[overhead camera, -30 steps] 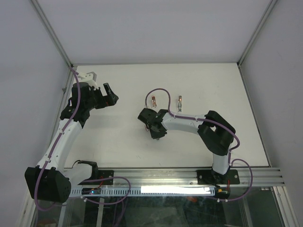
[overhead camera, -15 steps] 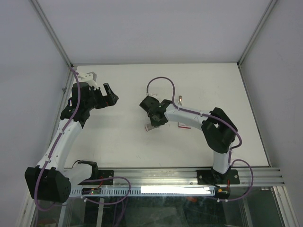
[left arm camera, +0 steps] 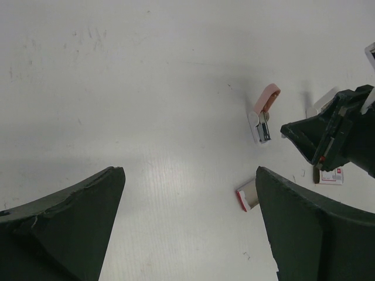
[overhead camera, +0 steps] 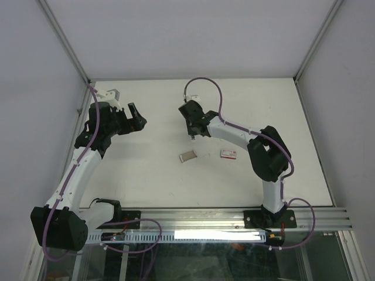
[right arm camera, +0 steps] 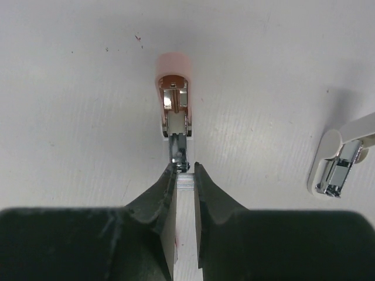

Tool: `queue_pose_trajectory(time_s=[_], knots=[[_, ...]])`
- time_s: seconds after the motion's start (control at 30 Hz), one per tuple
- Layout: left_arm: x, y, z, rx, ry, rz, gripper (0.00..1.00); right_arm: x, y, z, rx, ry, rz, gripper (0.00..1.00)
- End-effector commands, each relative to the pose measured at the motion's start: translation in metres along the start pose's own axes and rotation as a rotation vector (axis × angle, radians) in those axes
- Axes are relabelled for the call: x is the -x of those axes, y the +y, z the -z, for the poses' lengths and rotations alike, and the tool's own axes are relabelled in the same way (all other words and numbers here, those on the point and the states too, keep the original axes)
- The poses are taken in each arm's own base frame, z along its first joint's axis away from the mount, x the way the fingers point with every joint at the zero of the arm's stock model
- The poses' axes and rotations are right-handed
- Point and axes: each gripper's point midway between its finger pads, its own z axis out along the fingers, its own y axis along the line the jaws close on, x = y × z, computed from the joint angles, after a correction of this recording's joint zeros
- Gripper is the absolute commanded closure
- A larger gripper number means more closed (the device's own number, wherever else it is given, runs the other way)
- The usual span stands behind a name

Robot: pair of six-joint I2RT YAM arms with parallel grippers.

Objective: Load the staples into the stapler

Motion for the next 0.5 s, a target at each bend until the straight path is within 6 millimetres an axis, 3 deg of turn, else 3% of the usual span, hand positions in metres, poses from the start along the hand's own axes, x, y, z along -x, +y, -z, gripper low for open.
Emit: queue_pose_trajectory(time_s=[0.0,0.47], knots=[[0.009,-0.005,0.001,-0.025,-0.037,-0.022,0.01,0.031,0.01,-0.006,0.012,-0.102,0.006,0.85],[0.009,-0.004,0.0,-0.027,-0.033,-0.02,0.01,0.027,0.019,-0.029,0.023,-0.097,0.028,0.85]])
